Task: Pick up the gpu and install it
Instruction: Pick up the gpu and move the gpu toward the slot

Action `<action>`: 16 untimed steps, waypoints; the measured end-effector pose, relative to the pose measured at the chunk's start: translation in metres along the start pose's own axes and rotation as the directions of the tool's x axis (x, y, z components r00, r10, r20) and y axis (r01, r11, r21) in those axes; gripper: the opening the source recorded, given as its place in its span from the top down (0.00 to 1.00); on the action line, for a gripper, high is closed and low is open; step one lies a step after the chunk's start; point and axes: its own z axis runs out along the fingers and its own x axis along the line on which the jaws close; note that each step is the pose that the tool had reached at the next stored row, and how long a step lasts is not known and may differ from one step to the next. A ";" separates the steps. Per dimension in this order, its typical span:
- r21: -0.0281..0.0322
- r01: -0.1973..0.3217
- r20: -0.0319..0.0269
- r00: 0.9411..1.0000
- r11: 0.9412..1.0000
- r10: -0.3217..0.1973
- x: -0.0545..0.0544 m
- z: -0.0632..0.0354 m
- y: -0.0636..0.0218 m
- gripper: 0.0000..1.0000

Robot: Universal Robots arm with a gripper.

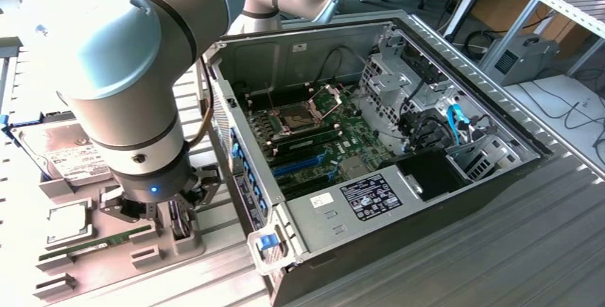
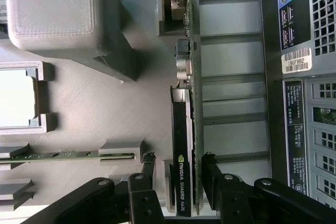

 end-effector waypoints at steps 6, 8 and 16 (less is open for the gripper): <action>0.000 0.000 0.000 1.000 1.000 0.000 0.000 0.0018 -0.0001 0.52; 0.000 0.000 0.000 1.000 1.000 0.000 0.000 0.0023 -0.0001 0.52; 0.000 0.000 0.000 1.000 1.000 0.000 0.000 0.0042 -0.0001 0.52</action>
